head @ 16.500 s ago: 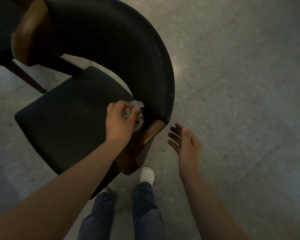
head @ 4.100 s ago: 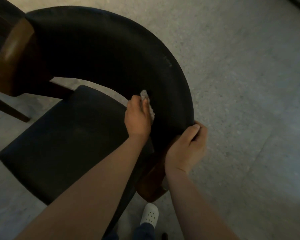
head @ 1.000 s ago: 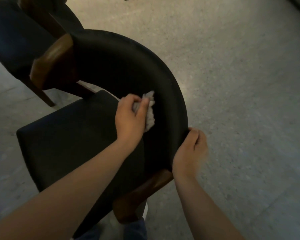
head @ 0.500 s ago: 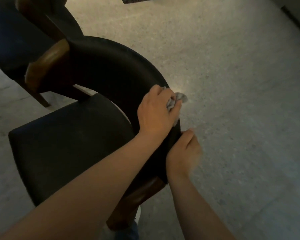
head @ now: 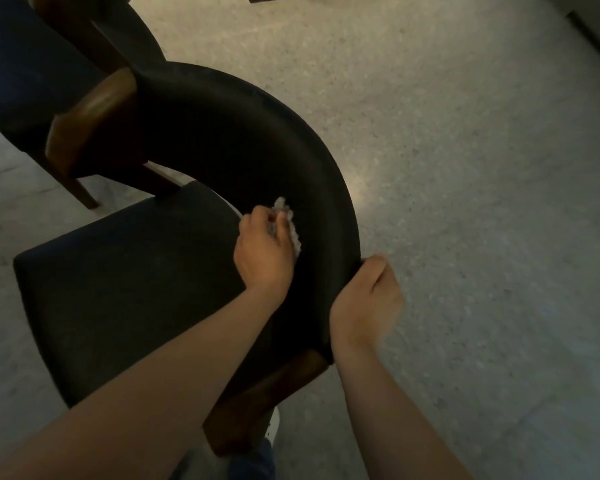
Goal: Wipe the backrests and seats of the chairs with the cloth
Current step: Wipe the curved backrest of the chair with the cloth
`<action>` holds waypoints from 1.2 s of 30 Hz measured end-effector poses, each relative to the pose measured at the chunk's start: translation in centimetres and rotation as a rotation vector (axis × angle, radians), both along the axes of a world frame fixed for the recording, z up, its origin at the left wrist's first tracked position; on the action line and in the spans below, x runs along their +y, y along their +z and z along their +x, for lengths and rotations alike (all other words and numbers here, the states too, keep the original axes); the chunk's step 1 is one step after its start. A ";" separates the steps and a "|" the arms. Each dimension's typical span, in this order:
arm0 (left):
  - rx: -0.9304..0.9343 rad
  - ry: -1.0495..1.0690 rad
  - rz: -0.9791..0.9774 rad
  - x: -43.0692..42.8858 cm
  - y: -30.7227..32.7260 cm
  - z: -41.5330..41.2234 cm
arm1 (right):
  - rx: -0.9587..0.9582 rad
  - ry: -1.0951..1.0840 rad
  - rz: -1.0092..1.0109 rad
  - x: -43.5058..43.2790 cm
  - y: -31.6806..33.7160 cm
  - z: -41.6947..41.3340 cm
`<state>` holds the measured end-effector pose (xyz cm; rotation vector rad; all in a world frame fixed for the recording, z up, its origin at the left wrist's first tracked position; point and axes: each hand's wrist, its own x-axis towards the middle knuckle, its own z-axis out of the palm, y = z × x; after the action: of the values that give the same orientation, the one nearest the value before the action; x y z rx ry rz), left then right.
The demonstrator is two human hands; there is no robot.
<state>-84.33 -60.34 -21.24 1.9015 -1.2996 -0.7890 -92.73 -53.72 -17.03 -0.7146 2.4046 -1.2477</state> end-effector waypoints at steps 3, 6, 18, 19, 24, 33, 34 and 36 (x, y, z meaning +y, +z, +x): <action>-0.006 -0.051 -0.150 -0.4 0.6 0.4 | -0.015 -0.005 -0.009 0.0 0.1 0.0; 0.049 -0.115 -0.261 -0.6 0.7 0.4 | -0.013 -0.001 -0.020 -0.1 0.2 0.0; 0.145 0.066 0.250 1.1 -6.3 5.3 | 0.002 0.033 -0.040 0.1 -0.3 -0.2; 0.155 0.076 0.178 0.6 -5.0 5.1 | 0.006 0.029 -0.036 0.2 -0.3 -0.2; 0.176 -0.062 -0.235 -1.2 3.3 2.6 | 0.015 0.021 -0.013 0.1 0.0 -0.1; -0.197 -0.292 -0.365 -5.1 6.7 -3.5 | 0.082 0.042 -0.021 0.1 0.4 0.0; -0.208 -0.286 -0.376 -5.3 6.3 -3.5 | 0.081 0.047 -0.015 0.1 0.4 0.0; -0.195 -0.259 -0.405 -5.5 5.8 -3.2 | 0.076 0.053 -0.011 0.1 0.3 -0.1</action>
<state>-87.52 -65.87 -15.42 1.5325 -1.7050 -0.4245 -92.78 -53.65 -16.72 -0.8378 2.4234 -1.2346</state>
